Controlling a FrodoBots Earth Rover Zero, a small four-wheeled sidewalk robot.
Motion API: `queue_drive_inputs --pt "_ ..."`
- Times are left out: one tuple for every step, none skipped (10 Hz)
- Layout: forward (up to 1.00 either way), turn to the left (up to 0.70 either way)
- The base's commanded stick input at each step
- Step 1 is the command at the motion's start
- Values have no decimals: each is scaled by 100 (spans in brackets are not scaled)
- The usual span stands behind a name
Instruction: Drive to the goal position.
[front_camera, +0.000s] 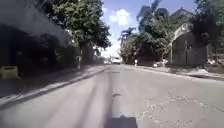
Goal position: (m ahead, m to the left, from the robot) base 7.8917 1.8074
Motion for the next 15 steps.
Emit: queue_drive_inputs --pt "100 -1" --pt "100 -1" --pt "100 -1" --pt "100 -1" --pt "100 -1" --pt "100 -1" --pt "100 -1" --pt "100 -1" --pt "100 -1" --pt "100 -1" --pt "100 -1" --pt "100 -1" --pt "100 -1" --pt "100 -1" --pt "100 -1"
